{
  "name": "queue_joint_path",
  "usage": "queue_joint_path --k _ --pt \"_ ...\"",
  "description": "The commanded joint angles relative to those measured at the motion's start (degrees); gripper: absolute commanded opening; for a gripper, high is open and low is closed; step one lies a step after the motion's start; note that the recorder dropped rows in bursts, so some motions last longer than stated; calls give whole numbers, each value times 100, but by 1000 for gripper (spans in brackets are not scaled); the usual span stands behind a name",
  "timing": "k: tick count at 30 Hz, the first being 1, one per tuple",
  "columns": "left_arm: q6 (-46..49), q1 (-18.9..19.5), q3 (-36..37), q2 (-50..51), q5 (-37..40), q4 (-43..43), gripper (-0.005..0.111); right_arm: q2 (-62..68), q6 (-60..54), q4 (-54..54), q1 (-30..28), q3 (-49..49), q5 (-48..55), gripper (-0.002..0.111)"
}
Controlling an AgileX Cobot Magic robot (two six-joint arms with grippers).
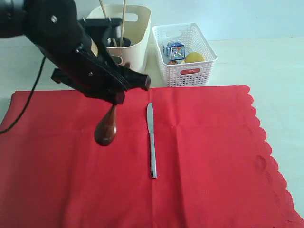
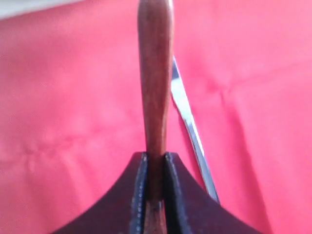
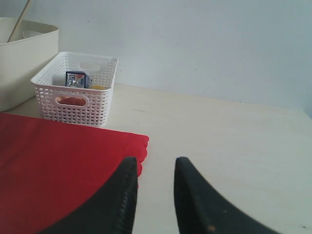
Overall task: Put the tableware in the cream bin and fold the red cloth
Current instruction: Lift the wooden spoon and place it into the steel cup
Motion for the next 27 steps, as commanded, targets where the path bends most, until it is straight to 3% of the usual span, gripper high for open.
queue_joint_path --k 1,5,8,12,18,27 --pt "40 317 18 -648 21 309 0 -28 7 6 -20 31 -29 27" --pt "40 819 18 -1035 -118 385 0 -28 7 6 -20 31 -29 27" --pt "28 1557 6 -1312 -806 397 0 -28 7 6 -20 31 -29 27" --pt "28 2049 6 -1350 -1894 354 0 -28 7 -5 -20 31 -29 27" --pt "0 2061 -17 -978 -3555 354 0 -28 7 -5 -20 31 -29 27" --pt "25 2088 -1088 431 -3780 370 0 -28 7 -5 -20 31 -29 27"
